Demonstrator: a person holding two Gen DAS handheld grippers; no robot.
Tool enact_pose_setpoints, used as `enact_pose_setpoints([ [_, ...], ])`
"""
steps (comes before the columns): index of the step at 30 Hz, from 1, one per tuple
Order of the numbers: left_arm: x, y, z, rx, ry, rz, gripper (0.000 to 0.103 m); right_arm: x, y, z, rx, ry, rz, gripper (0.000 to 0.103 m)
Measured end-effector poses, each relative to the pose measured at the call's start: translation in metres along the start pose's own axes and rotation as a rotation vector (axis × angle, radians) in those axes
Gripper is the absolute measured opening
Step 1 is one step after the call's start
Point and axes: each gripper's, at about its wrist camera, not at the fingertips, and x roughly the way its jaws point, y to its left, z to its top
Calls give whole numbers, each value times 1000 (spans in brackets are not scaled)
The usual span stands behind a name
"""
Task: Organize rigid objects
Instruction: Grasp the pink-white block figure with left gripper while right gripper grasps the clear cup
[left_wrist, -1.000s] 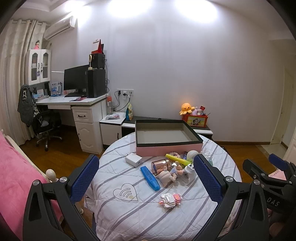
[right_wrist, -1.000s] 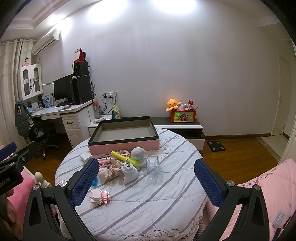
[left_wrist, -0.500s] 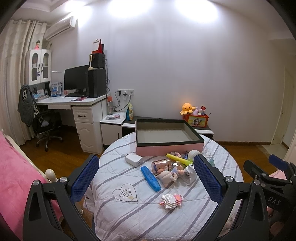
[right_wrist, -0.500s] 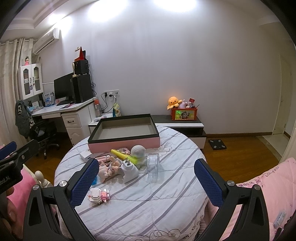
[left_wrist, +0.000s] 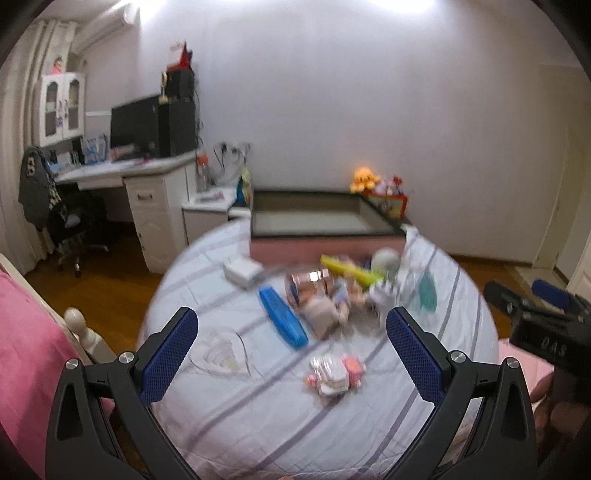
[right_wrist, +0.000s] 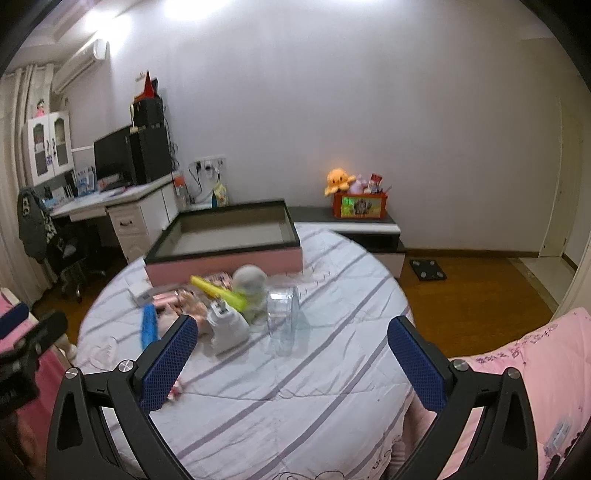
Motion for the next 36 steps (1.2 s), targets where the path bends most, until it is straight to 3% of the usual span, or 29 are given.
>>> enact_pose_setpoints([
  [12,92,-15,-50,-7,197,-7,103,86,-6,-25,-14,171,8,103],
  [18,106,-13,-57,-50,237,-43,103,113,-5,-29,-22,229,15,103],
  [24,105,-26,-59,-24,267,-73,103,125,0,-24,-26,269,26,103],
  [29,116,-33,-59,1,292,-37,103,138,-2,-21,-28,301,24,103],
  [31,120,-30,-56,-18,295,-47,100,144,-4,-18,-29,313,22,101],
  [34,126,-27,-52,-12,300,-39,89,153,-6,-14,-29,322,25,99],
  [36,127,-26,-50,-5,295,-39,70,159,-6,-11,-29,332,29,93],
])
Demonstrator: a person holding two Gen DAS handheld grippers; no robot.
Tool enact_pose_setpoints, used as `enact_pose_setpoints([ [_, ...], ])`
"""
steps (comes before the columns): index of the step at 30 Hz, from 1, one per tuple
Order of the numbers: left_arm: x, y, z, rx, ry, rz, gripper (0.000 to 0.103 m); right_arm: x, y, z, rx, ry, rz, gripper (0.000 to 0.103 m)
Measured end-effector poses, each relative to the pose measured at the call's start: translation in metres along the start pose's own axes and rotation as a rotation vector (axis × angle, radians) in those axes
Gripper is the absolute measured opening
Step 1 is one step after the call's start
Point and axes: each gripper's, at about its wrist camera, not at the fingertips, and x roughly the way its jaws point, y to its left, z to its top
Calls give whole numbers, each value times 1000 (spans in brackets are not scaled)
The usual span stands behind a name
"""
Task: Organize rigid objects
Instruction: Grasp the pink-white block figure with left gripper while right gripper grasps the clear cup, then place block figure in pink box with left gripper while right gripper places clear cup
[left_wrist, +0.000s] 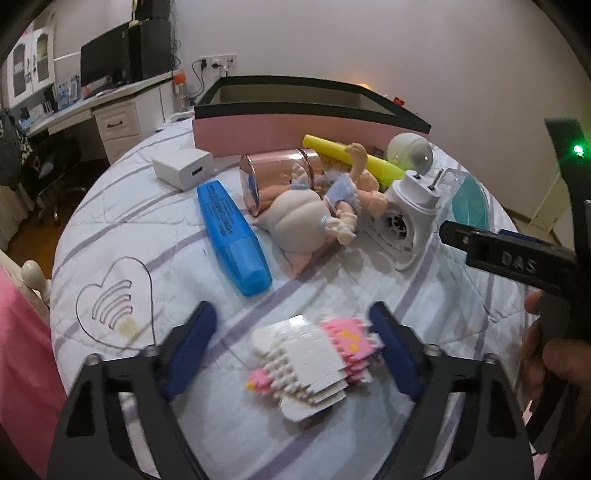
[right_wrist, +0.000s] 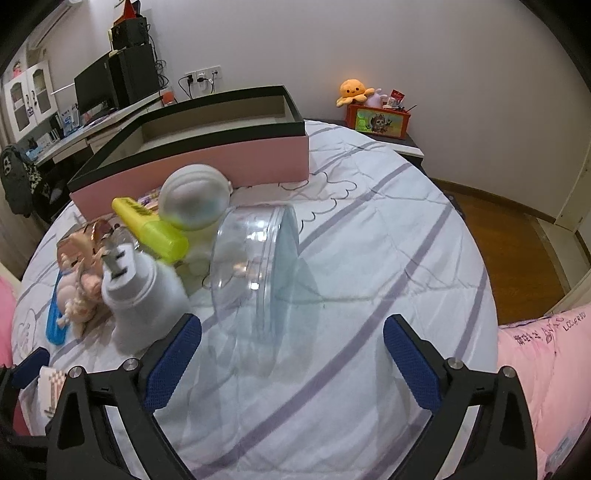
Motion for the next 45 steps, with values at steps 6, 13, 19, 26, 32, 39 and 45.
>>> enact_pose_setpoints([
  [6,-1,9,6,22,13,-39,59,15,1,11,-5,17,7,64],
  [13,-12,15,15,39,12,-61,59,9,-8,12,28,14,68,35],
  [19,-25,17,33,55,-25,-76,59,-10,-16,17,40,-5,86,35],
  [26,-42,28,70,43,-116,-96,59,-38,-9,47,21,-81,114,35],
  [32,-44,35,123,40,-213,-87,59,-56,15,94,-47,-169,154,35],
  [39,-16,43,186,27,-253,-53,59,-28,39,147,-91,-169,186,35],
  [45,36,45,219,8,-198,-18,59,24,43,166,-75,-73,202,36],
])
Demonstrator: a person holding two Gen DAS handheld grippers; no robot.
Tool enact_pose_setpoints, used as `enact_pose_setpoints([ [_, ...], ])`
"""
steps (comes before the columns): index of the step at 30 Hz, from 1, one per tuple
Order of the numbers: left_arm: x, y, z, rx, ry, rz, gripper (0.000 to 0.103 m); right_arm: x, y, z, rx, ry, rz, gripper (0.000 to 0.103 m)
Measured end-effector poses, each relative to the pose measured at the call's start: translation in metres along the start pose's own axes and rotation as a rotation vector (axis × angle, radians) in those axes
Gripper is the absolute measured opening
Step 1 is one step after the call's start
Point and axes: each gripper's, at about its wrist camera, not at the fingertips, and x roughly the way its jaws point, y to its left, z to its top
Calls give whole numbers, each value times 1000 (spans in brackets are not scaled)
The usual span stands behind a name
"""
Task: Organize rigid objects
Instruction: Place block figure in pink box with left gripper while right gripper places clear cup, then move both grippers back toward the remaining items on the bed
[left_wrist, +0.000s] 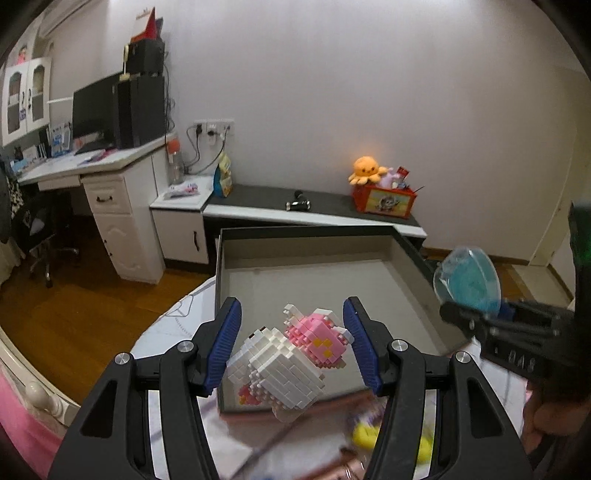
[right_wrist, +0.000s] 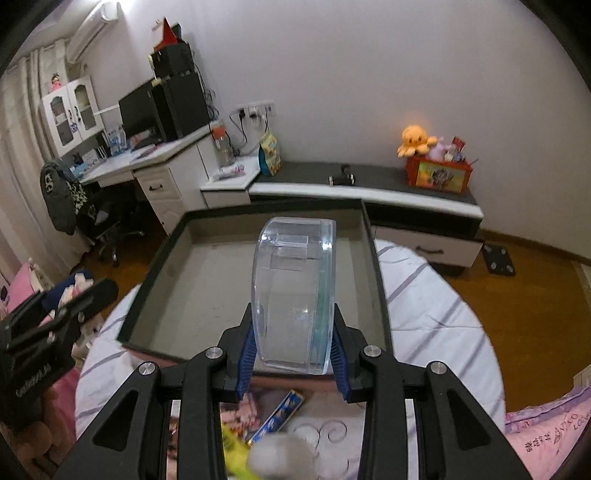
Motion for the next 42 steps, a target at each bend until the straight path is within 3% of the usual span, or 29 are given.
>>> enact_pose_setpoints([
  [9,64,-3,-1,-6,128,25,60,52,-5,-5,15,114,24,37],
  [10,65,-3,-2,-7,132,26,63,53,-7,-5,24,115,28,42],
  [11,65,-4,-2,-8,133,32,73,52,-9,-6,36,110,33,48],
  [13,57,-3,-3,-15,109,53,92,48,-14,-6,63,85,36,85],
  [14,56,-3,-1,-16,101,60,99,45,-16,-6,71,74,44,86],
  [18,37,1,-1,-33,80,65,101,34,-20,-7,102,43,50,88],
  [22,8,3,-6,-48,57,59,101,17,-23,-13,141,14,112,103],
  [28,-38,-2,-24,-56,27,89,102,-14,-17,-29,149,-16,182,103],
  [42,-127,-2,-85,-85,-4,168,102,-96,11,-67,30,-130,108,103],
])
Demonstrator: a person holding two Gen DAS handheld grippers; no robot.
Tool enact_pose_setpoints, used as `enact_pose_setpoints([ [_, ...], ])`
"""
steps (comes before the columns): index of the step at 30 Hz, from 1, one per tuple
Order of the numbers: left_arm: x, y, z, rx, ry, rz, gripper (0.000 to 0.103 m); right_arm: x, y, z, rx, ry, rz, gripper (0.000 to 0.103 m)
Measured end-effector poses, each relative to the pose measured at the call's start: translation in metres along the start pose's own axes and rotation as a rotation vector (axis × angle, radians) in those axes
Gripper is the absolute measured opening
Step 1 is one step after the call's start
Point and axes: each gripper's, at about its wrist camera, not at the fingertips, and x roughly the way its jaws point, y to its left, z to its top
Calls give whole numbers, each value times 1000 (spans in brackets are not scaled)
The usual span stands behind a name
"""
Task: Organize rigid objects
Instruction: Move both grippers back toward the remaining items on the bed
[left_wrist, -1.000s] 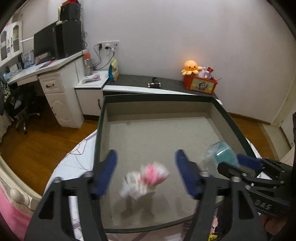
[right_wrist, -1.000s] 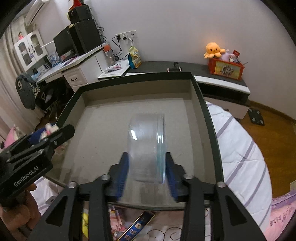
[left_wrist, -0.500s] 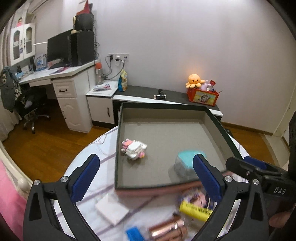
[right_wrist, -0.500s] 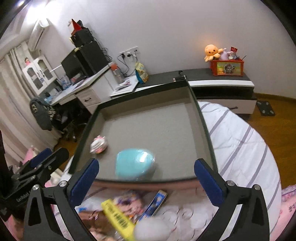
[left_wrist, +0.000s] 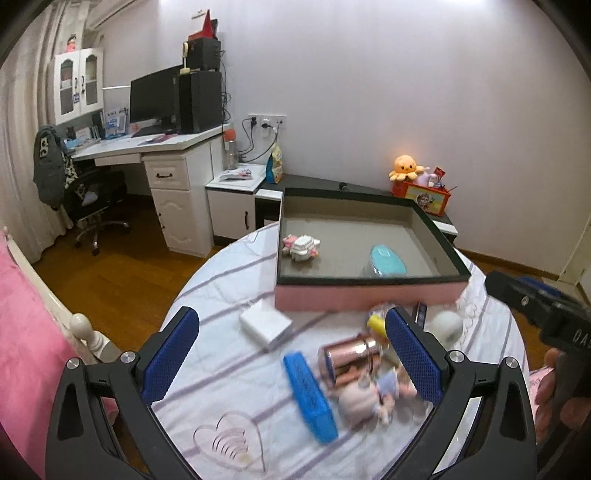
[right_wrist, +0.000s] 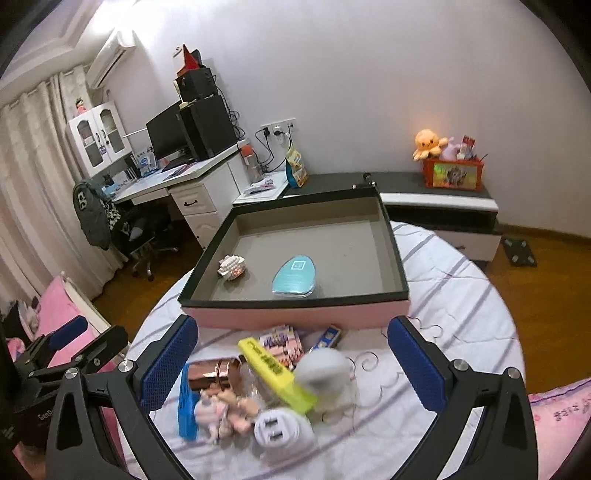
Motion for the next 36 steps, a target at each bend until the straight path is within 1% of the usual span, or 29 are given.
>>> enact_pose_setpoints([
  [4,-10,3,-10,22,2,-16,102,-19,9,-9,-7,-27,-38,103],
  [11,-25,6,-18,75,-3,-84,103,-47,22,-28,11,-81,-148,103],
  [18,-33,7,-22,69,-10,-123,103,-64,32,-39,-6,-95,-235,103],
  [26,-37,9,-29,65,-6,-132,103,-72,31,-47,-18,-91,-257,103],
  [36,-25,22,-41,43,40,-102,103,-61,20,-59,4,-36,-262,103],
])
